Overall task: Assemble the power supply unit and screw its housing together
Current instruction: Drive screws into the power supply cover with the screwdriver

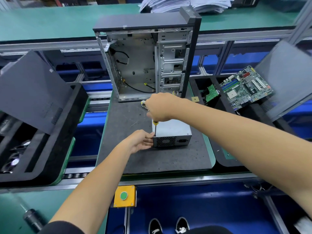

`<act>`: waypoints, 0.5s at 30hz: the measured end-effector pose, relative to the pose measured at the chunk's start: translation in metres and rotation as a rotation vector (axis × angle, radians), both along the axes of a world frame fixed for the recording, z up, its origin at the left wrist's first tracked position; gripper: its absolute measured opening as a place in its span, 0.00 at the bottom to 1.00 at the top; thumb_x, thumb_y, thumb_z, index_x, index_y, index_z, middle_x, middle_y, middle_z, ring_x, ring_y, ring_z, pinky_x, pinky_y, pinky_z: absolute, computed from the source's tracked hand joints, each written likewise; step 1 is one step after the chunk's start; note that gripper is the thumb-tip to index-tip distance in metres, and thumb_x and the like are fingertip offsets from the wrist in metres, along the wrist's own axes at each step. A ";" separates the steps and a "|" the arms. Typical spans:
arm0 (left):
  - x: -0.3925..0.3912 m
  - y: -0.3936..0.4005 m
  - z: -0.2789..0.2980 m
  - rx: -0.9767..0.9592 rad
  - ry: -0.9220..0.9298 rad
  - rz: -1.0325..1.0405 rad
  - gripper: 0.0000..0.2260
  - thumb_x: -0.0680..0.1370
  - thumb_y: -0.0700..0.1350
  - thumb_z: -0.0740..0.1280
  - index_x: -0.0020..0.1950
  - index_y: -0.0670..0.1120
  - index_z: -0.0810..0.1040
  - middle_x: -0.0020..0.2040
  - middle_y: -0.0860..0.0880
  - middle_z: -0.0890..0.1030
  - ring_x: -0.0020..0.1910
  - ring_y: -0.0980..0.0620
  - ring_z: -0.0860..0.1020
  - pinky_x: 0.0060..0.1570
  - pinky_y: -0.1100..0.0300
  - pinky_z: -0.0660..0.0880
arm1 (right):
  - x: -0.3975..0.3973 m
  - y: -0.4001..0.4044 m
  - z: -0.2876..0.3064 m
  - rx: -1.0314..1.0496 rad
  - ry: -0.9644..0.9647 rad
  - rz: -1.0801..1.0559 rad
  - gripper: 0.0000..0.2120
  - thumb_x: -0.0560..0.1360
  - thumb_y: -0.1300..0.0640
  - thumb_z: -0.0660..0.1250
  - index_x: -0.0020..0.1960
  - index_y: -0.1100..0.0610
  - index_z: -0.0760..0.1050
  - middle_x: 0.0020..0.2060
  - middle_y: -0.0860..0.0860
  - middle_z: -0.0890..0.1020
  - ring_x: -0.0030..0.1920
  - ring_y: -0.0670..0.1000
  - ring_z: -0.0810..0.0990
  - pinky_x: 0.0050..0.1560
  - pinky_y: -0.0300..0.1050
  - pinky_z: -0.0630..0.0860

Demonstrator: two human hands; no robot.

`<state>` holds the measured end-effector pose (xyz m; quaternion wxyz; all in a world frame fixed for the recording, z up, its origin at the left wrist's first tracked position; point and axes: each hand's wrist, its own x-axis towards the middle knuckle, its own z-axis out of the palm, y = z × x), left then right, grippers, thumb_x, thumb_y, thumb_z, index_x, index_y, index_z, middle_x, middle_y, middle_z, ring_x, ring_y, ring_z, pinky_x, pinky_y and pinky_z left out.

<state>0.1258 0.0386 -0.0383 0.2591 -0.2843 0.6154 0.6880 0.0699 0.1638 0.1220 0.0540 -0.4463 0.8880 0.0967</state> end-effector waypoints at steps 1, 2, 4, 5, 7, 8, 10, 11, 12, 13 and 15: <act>0.001 0.000 0.000 -0.001 0.000 0.006 0.13 0.78 0.46 0.68 0.59 0.41 0.78 0.56 0.39 0.81 0.56 0.45 0.80 0.53 0.56 0.75 | 0.000 0.001 0.000 0.015 0.018 -0.001 0.15 0.79 0.55 0.59 0.35 0.58 0.62 0.31 0.52 0.66 0.28 0.50 0.66 0.26 0.42 0.59; 0.003 0.001 0.000 -0.018 0.012 0.004 0.16 0.77 0.48 0.69 0.60 0.40 0.77 0.56 0.40 0.81 0.55 0.46 0.80 0.53 0.57 0.75 | 0.000 0.003 0.000 0.034 0.022 -0.003 0.16 0.80 0.53 0.58 0.36 0.59 0.64 0.31 0.52 0.66 0.29 0.50 0.66 0.26 0.42 0.59; 0.007 0.003 0.001 -0.117 0.106 -0.013 0.16 0.77 0.48 0.70 0.60 0.40 0.77 0.52 0.44 0.82 0.51 0.49 0.81 0.50 0.59 0.77 | 0.000 0.007 0.004 0.071 -0.027 -0.006 0.15 0.80 0.48 0.59 0.44 0.60 0.68 0.36 0.52 0.70 0.31 0.52 0.68 0.27 0.43 0.59; 0.009 0.004 0.003 -0.195 0.194 -0.013 0.14 0.76 0.46 0.71 0.59 0.41 0.78 0.50 0.46 0.82 0.48 0.51 0.81 0.48 0.60 0.78 | -0.001 0.009 0.006 0.085 -0.083 -0.007 0.14 0.79 0.49 0.60 0.50 0.60 0.69 0.41 0.53 0.71 0.33 0.53 0.70 0.27 0.44 0.59; 0.012 0.003 0.007 -0.334 0.405 0.009 0.09 0.74 0.37 0.71 0.54 0.42 0.79 0.46 0.46 0.82 0.42 0.52 0.80 0.45 0.61 0.79 | -0.001 0.011 0.010 0.086 -0.206 0.005 0.11 0.77 0.56 0.63 0.55 0.63 0.67 0.50 0.57 0.70 0.35 0.53 0.70 0.29 0.45 0.60; 0.013 0.001 0.010 -0.380 0.493 -0.002 0.09 0.73 0.33 0.71 0.51 0.42 0.80 0.45 0.45 0.82 0.41 0.51 0.80 0.44 0.61 0.79 | 0.000 0.010 0.010 0.066 -0.234 0.029 0.10 0.75 0.61 0.63 0.55 0.64 0.69 0.51 0.60 0.72 0.34 0.52 0.69 0.29 0.44 0.60; 0.016 -0.002 0.016 -0.461 0.606 -0.077 0.09 0.70 0.30 0.71 0.46 0.43 0.81 0.42 0.44 0.82 0.39 0.51 0.79 0.44 0.60 0.79 | 0.002 0.005 0.007 0.003 -0.201 0.086 0.07 0.73 0.65 0.64 0.51 0.64 0.75 0.48 0.60 0.77 0.38 0.53 0.72 0.30 0.43 0.63; 0.017 -0.002 0.019 -0.494 0.634 -0.115 0.09 0.70 0.31 0.72 0.45 0.43 0.81 0.42 0.44 0.82 0.38 0.51 0.79 0.44 0.59 0.78 | 0.004 0.003 0.005 -0.035 -0.159 0.100 0.04 0.73 0.63 0.65 0.47 0.62 0.77 0.45 0.58 0.78 0.42 0.54 0.74 0.33 0.44 0.66; 0.018 -0.001 0.020 -0.531 0.646 -0.144 0.07 0.69 0.33 0.74 0.43 0.43 0.82 0.42 0.45 0.83 0.39 0.51 0.79 0.45 0.58 0.78 | 0.005 0.001 0.005 -0.070 -0.126 0.106 0.02 0.74 0.61 0.67 0.43 0.60 0.76 0.40 0.55 0.77 0.44 0.55 0.76 0.34 0.44 0.67; 0.018 0.001 0.021 -0.578 0.651 -0.168 0.06 0.69 0.35 0.75 0.41 0.44 0.82 0.42 0.46 0.83 0.39 0.52 0.80 0.45 0.59 0.78 | 0.006 -0.002 0.003 -0.089 -0.104 0.106 0.06 0.75 0.59 0.67 0.40 0.59 0.73 0.36 0.53 0.74 0.44 0.57 0.76 0.34 0.44 0.66; 0.016 0.006 0.020 -0.685 0.658 -0.190 0.04 0.69 0.38 0.76 0.39 0.45 0.82 0.41 0.50 0.82 0.39 0.53 0.80 0.43 0.62 0.77 | 0.009 -0.004 -0.001 -0.070 -0.048 0.126 0.12 0.77 0.56 0.65 0.37 0.59 0.67 0.34 0.51 0.69 0.40 0.57 0.73 0.32 0.45 0.65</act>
